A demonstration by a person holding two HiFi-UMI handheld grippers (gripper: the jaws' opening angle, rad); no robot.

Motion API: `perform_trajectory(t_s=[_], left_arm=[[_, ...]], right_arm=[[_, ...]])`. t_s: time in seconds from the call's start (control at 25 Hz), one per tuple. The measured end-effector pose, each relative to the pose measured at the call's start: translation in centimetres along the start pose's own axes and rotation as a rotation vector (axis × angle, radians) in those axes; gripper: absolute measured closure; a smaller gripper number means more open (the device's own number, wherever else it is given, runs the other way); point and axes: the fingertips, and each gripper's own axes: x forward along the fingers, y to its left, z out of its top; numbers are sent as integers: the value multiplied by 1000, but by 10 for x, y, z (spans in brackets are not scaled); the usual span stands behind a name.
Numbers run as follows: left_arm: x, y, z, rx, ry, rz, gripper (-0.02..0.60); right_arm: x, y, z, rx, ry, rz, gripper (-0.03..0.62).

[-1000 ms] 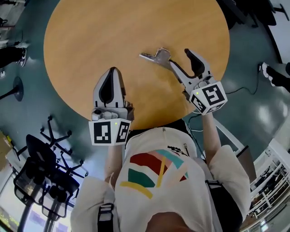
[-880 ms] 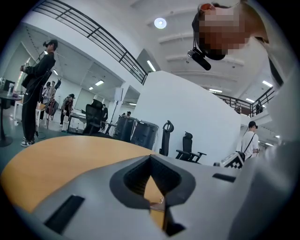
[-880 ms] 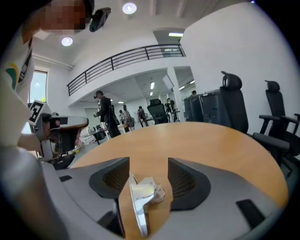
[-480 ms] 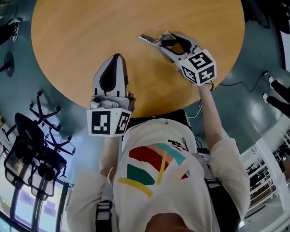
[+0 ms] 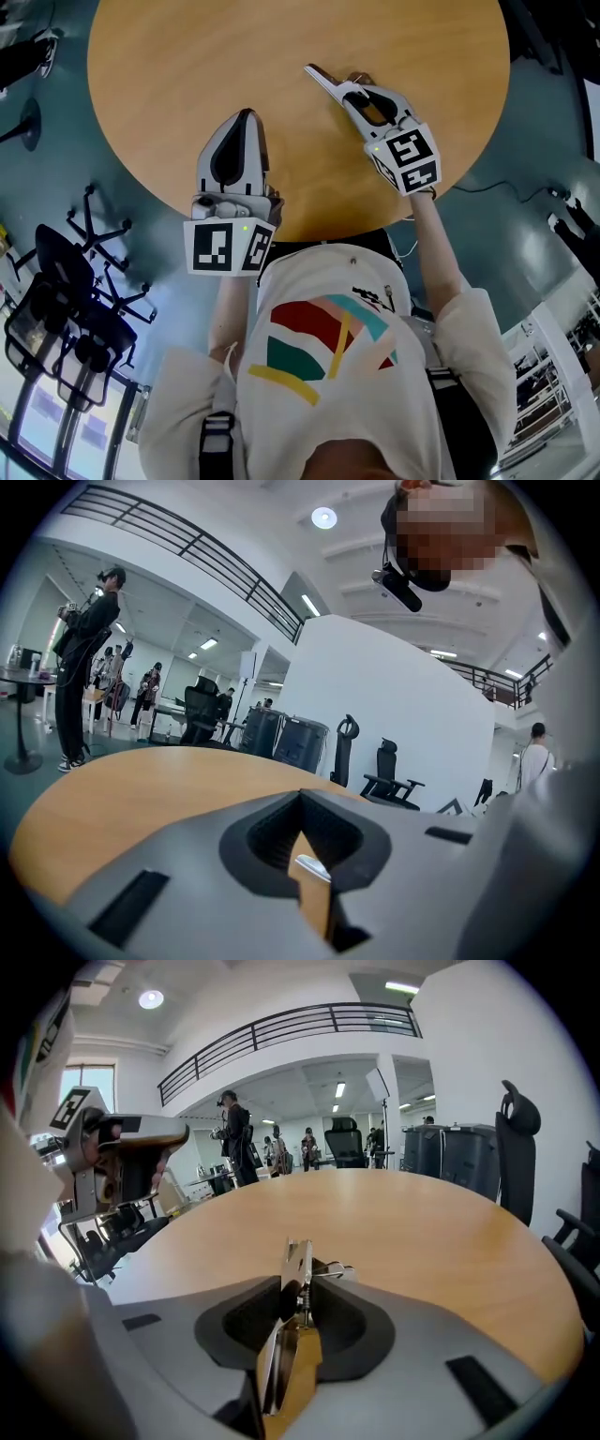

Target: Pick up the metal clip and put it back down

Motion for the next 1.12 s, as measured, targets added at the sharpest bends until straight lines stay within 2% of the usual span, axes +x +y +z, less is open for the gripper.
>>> perform_trajectory(t_s=[0.16, 0.32, 0.44, 0.6, 0.88, 1.12], left_arm=[[1, -10, 31, 26, -59, -3, 538], [2, -18, 71, 40, -138, 0, 538], [2, -24, 100, 60, -196, -17, 538], [-5, -40, 126, 100, -234, -57, 538], [0, -45, 136, 128, -239, -70, 538], [7, -43, 136, 90, -253, -69, 538]], right_arm=[[-34, -14, 53, 12, -131, -52, 482], [-89, -19, 137, 26, -366, -101, 482], [-128, -9, 196, 12, -551, -114, 482], [-168, 16, 238, 8, -694, -104, 482], [-188, 28, 252, 0, -753, -91, 482], [-185, 18, 242, 11, -727, -102, 482]])
